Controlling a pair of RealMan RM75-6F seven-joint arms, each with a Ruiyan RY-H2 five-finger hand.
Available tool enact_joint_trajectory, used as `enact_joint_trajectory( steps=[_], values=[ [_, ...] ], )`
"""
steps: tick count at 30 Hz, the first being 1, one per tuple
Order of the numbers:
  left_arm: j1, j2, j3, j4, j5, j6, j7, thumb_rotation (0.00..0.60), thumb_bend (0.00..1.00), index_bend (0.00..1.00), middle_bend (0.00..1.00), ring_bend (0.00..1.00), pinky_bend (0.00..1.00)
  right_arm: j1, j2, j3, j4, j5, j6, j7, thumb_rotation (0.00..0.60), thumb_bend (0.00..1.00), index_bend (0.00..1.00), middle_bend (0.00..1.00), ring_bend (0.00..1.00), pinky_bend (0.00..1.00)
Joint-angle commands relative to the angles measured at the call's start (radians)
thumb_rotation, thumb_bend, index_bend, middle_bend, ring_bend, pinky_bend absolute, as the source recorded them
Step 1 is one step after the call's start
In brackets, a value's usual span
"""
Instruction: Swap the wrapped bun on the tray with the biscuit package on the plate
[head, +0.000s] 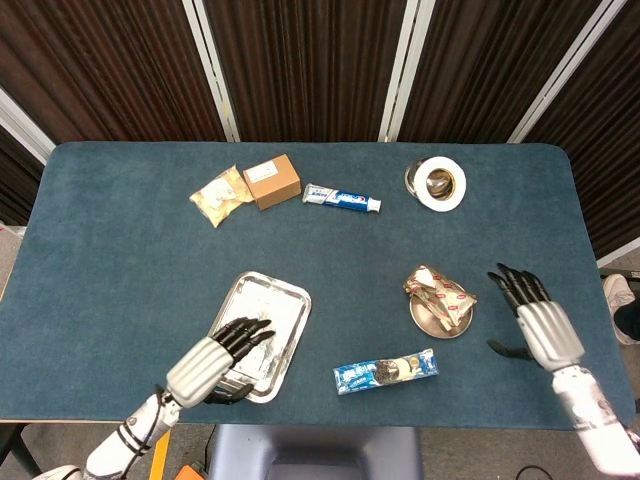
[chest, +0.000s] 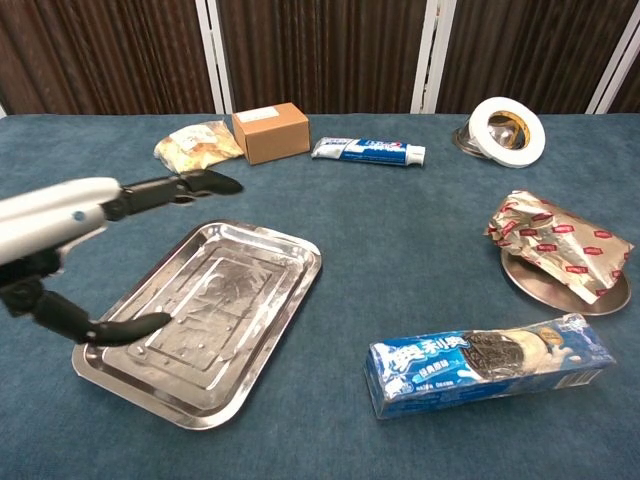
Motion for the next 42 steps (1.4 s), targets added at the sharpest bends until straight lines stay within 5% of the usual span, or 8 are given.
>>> enact_joint_trajectory(
  steps=[1, 7, 16, 29, 32, 35, 38, 42],
  values=[
    [-0.095, -0.151, -0.074, -0.06, -0.096, -0.144, 0.085, 0.6, 0.34, 0.0, 0.0, 0.0, 0.1, -0.056, 0.054, -0.027, -0.006, -0.066, 0.061, 0.073, 0.6, 0.27, 0.0, 0.0, 0.0, 0.0],
    [-0.182, -0.385, -0.182, 0.029, -0.261, -0.244, 0.256, 0.6, 0.31, 0.0, 0.0, 0.0, 0.1, -0.056, 0.098, -0.029, 0.0, -0.085, 0.033, 0.187, 0.6, 0.27, 0.0, 0.0, 0.0, 0.0],
    [-0.275, -0.612, -0.251, 0.191, -0.417, -0.3, 0.394, 0.6, 0.29, 0.0, 0.0, 0.0, 0.1, -0.067, 0.133, -0.006, 0.014, -0.061, 0.028, 0.275, 0.6, 0.27, 0.0, 0.0, 0.0, 0.0],
    [-0.33, -0.807, -0.229, 0.464, -0.52, -0.27, 0.544, 0.6, 0.29, 0.0, 0.0, 0.01, 0.16, -0.137, 0.183, 0.044, 0.021, -0.021, 0.105, 0.37, 0.6, 0.27, 0.0, 0.0, 0.0, 0.0],
    [-0.315, -0.842, -0.222, 0.51, -0.46, -0.186, 0.511, 0.6, 0.31, 0.11, 0.18, 0.28, 0.42, -0.146, 0.184, 0.049, 0.022, -0.026, 0.113, 0.373, 0.6, 0.27, 0.0, 0.0, 0.0, 0.0],
    [-0.3, -0.869, -0.214, 0.549, -0.41, -0.125, 0.455, 0.6, 0.37, 0.56, 0.67, 0.75, 0.82, -0.147, 0.184, 0.052, 0.021, -0.032, 0.104, 0.373, 0.6, 0.27, 0.0, 0.0, 0.0, 0.0],
    [-0.291, -0.874, -0.21, 0.568, -0.381, -0.092, 0.42, 0.6, 0.45, 0.76, 0.87, 0.95, 0.99, -0.145, 0.185, 0.054, 0.019, -0.034, 0.089, 0.366, 0.6, 0.27, 0.0, 0.0, 0.0, 0.0],
    [-0.275, -0.85, -0.208, 0.56, -0.336, -0.039, 0.388, 0.6, 0.49, 0.83, 0.93, 1.0, 1.0, -0.146, 0.188, 0.055, 0.012, -0.046, 0.08, 0.363, 0.6, 0.27, 0.0, 0.0, 0.0, 0.0]
  ],
)
